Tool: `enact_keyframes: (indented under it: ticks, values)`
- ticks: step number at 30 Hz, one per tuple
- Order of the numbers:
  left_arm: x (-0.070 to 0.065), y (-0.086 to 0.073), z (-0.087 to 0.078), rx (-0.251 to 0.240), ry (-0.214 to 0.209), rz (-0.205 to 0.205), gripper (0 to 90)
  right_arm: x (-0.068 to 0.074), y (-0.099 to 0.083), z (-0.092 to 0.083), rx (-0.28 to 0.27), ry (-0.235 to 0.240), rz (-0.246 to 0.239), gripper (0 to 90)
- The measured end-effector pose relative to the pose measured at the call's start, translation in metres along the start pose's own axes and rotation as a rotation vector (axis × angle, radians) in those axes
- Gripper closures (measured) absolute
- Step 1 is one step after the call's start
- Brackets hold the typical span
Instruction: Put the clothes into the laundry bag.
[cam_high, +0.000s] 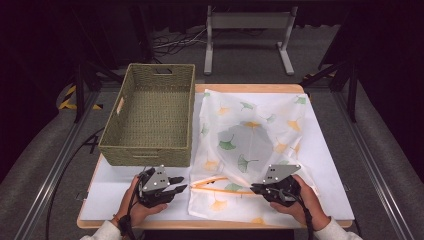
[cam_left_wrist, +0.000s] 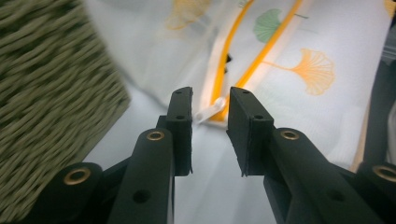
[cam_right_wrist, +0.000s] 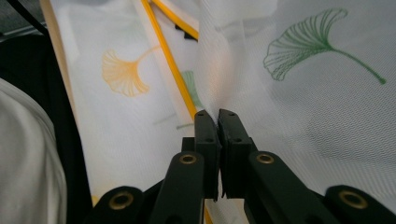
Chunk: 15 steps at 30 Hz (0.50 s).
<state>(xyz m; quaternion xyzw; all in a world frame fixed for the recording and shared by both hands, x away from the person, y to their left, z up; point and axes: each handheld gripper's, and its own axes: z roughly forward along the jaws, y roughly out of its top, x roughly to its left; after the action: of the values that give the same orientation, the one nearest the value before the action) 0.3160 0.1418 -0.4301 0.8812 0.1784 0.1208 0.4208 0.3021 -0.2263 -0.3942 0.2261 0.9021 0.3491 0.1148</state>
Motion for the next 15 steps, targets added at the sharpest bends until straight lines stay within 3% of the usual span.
enact_keyframes:
  ticks: [3, 11, 15]
  values:
    - [0.000, 0.001, 0.005, 0.007, 0.000, -0.002, 70.9, 0.001, 0.003, -0.011, -0.049, 0.013, 0.002, 87.7]
    - [0.004, -0.004, 0.001, 0.008, 0.008, -0.027, 71.1, 0.001, -0.006, -0.005, 0.025, 0.002, -0.002, 86.7]
    - [0.009, -0.012, -0.009, 0.000, 0.033, -0.054, 70.2, -0.001, -0.013, -0.002, 0.048, -0.007, 0.011, 85.2]
